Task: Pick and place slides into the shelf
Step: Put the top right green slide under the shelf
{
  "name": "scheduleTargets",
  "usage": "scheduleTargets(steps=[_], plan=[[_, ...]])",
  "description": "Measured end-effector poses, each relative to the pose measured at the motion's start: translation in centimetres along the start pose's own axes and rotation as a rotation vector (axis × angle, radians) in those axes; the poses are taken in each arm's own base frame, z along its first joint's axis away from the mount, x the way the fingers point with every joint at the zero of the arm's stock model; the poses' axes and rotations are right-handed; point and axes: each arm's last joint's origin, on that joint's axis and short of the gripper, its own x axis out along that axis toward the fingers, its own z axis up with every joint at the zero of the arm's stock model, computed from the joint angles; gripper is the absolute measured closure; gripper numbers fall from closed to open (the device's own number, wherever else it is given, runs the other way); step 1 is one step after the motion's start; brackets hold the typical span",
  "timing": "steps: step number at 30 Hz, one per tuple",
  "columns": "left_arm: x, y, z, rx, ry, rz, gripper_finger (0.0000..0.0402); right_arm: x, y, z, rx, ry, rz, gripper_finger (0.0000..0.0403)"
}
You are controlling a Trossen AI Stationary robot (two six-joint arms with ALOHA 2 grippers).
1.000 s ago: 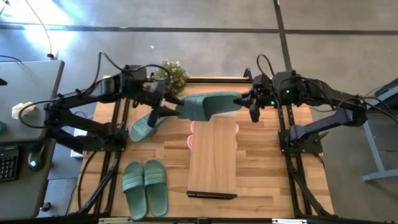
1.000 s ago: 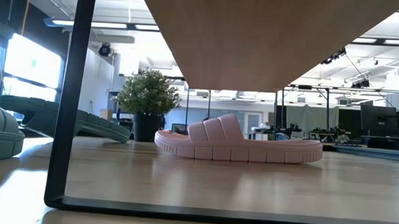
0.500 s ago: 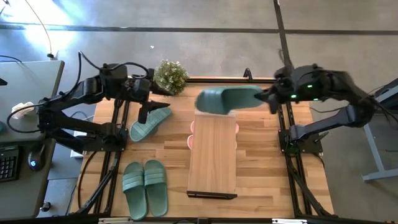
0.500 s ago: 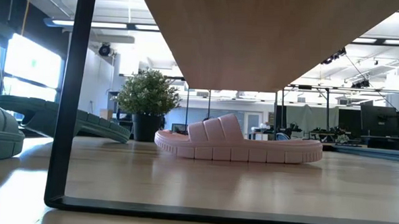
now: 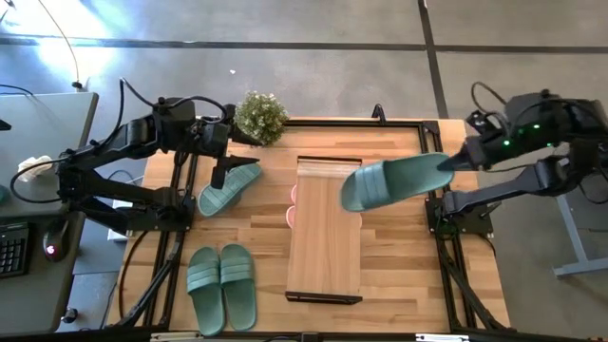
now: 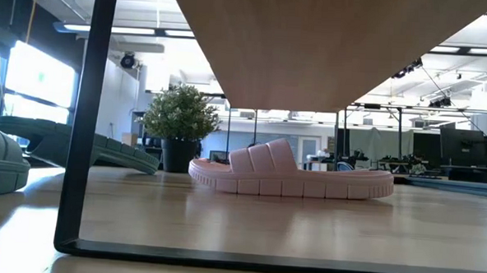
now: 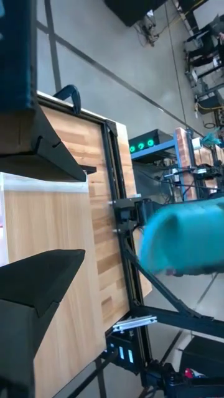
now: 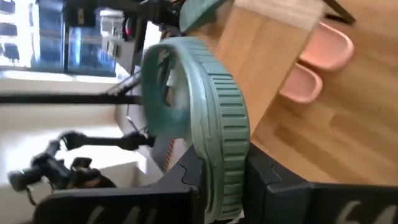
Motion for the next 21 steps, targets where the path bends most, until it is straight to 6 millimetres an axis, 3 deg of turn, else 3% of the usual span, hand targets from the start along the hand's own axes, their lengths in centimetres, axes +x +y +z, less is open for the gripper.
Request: scheduleTargets(steps=[7, 16, 21], plan=[[0.0, 0.0, 0.0, 0.000, 0.000, -0.002, 0.0234, -0.2, -1.3, -0.8, 0.103, 0.110, 0.022, 0.0368], [0.0, 0.0, 0.0, 0.014, 0.000, -0.003, 0.0236, 4.4, -4.4, -2.4, 0.165, 0.431, -0.149, 0.0368], [0.0, 0.0, 0.0, 0.022, 0.000, -0.002, 0.0236, 6.4, -6.3, -3.1, 0.179, 0.473, -0.260, 0.0368]])
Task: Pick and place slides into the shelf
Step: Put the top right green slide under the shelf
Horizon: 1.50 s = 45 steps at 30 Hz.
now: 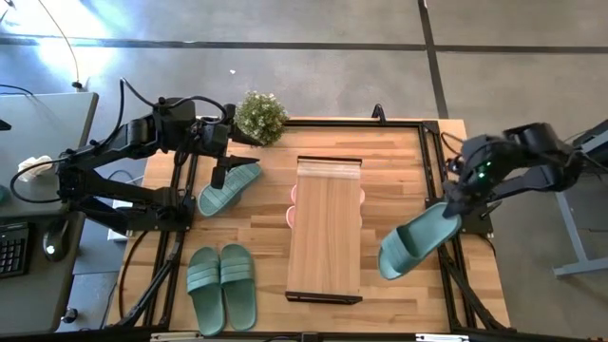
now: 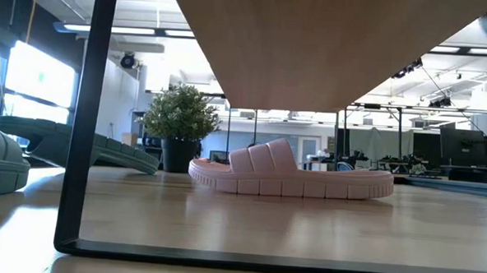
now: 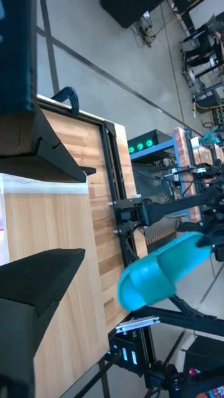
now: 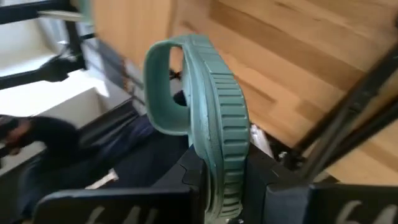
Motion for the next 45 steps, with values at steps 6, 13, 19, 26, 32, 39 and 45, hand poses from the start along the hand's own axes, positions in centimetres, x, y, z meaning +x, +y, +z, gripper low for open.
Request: scheduleTargets(steps=[6, 13, 19, 26, 32, 39, 45], plan=[[0.0, 0.0, 0.0, 0.000, 0.002, 0.007, 0.0236, 3.6, -1.8, 1.2, 0.075, -0.022, -0.156, 0.0368], [0.4, 0.1, -0.2, -0.005, 0.025, 0.005, 0.0236, 8.6, -3.1, 2.6, 0.065, -0.001, -0.055, 0.0368], [1.3, 0.2, -0.6, -0.012, 0.060, 0.007, 0.0236, 11.1, -5.2, 3.0, 0.111, -0.080, 0.031, 0.0368], [2.3, 0.4, -1.0, -0.021, 0.106, 0.008, 0.0236, 14.1, -6.5, 2.9, 0.126, -0.172, 0.086, 0.0368], [2.4, 0.5, -1.0, -0.019, 0.109, 0.033, 0.0236, 17.9, -6.9, 2.2, 0.139, -0.200, 0.193, 0.0368], [2.5, 0.5, -1.0, -0.020, 0.111, 0.032, 0.0236, 21.6, -7.8, 0.9, 0.179, -0.344, 0.291, 0.0368], [2.5, 0.5, -1.0, -0.020, 0.111, 0.032, 0.0236, 24.5, -7.1, 0.1, 0.153, -0.407, 0.312, 0.0368]])
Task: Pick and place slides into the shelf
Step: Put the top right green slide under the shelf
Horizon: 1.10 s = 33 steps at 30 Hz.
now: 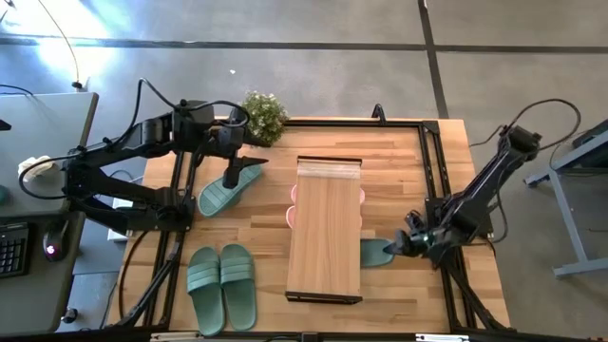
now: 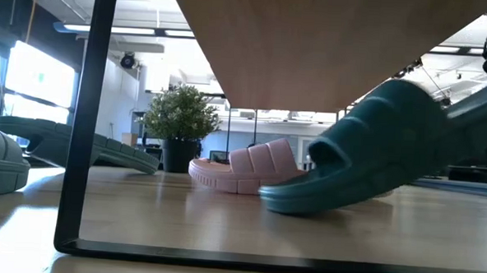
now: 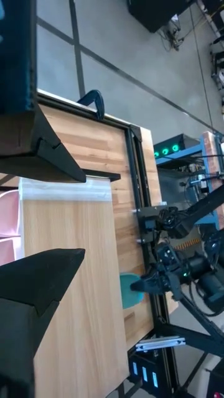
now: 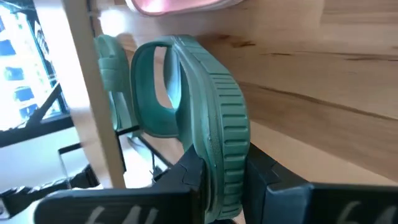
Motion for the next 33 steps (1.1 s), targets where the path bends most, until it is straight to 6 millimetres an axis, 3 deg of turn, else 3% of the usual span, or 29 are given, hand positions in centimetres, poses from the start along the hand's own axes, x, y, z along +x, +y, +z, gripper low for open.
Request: scheduleTargets(steps=[8, 17, 28, 33], plan=[[0.0, 0.0, 0.0, -0.008, 0.000, 0.000, 0.0236, 3.6, -0.8, -1.7, -0.004, -0.104, 0.046, 0.0368], [0.0, 0.0, 0.0, -0.016, 0.000, 0.000, 0.0236, 6.8, -1.7, -1.8, 0.011, -0.188, 0.048, 0.0368], [0.0, 0.0, -0.1, -0.027, 0.014, -0.004, 0.0236, 7.8, -2.2, -2.1, 0.000, -0.166, 0.025, 0.0368], [-0.3, -0.8, -2.7, -0.020, 0.271, -0.075, 0.0236, 7.8, -2.3, -2.2, -0.006, -0.146, 0.007, 0.0368]])
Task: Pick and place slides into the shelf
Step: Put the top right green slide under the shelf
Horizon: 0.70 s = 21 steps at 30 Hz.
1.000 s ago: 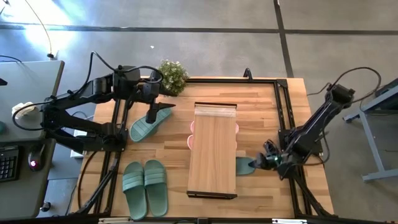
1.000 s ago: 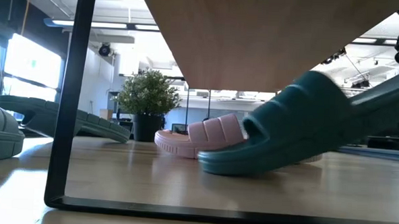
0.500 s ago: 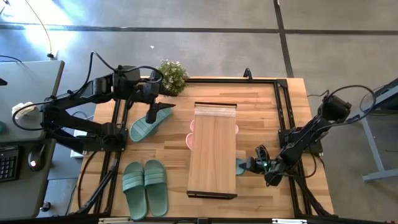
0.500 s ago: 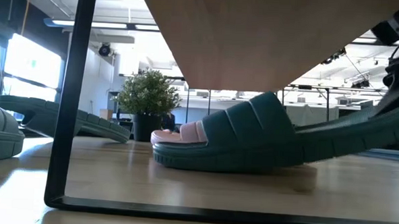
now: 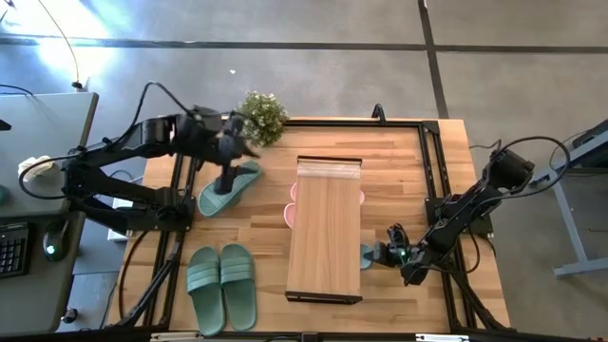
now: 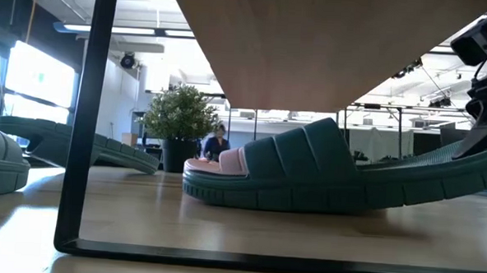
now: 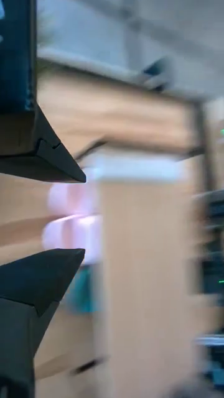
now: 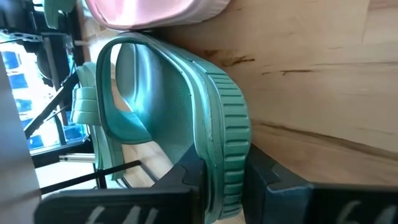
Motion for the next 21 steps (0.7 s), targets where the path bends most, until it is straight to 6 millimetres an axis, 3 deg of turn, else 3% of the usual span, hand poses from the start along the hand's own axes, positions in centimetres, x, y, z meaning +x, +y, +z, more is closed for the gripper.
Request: scheduleTargets(steps=[4, 6, 13, 18, 21], plan=[[1.8, -1.0, -3.9, -0.066, 0.282, -0.127, 0.0236, 0.0, 0.0, -0.1, 0.000, 0.019, -0.014, 0.0368], [3.5, -1.5, -5.5, -0.102, 0.319, -0.213, 0.0236, 0.0, -0.1, -0.1, -0.001, 0.049, -0.036, 0.0368], [10.1, -3.7, -10.4, -0.169, 0.218, -0.302, 0.0236, -0.1, -0.2, -0.4, -0.002, 0.107, -0.073, 0.0368], [12.9, -4.3, -11.8, -0.217, 0.148, -0.274, 0.0236, 0.4, 0.1, 0.2, 0.018, 0.084, -0.073, 0.0368], [14.2, -4.6, -12.4, -0.231, 0.202, -0.248, 0.0236, 0.6, 0.3, 0.4, 0.028, 0.078, -0.076, 0.0368]])
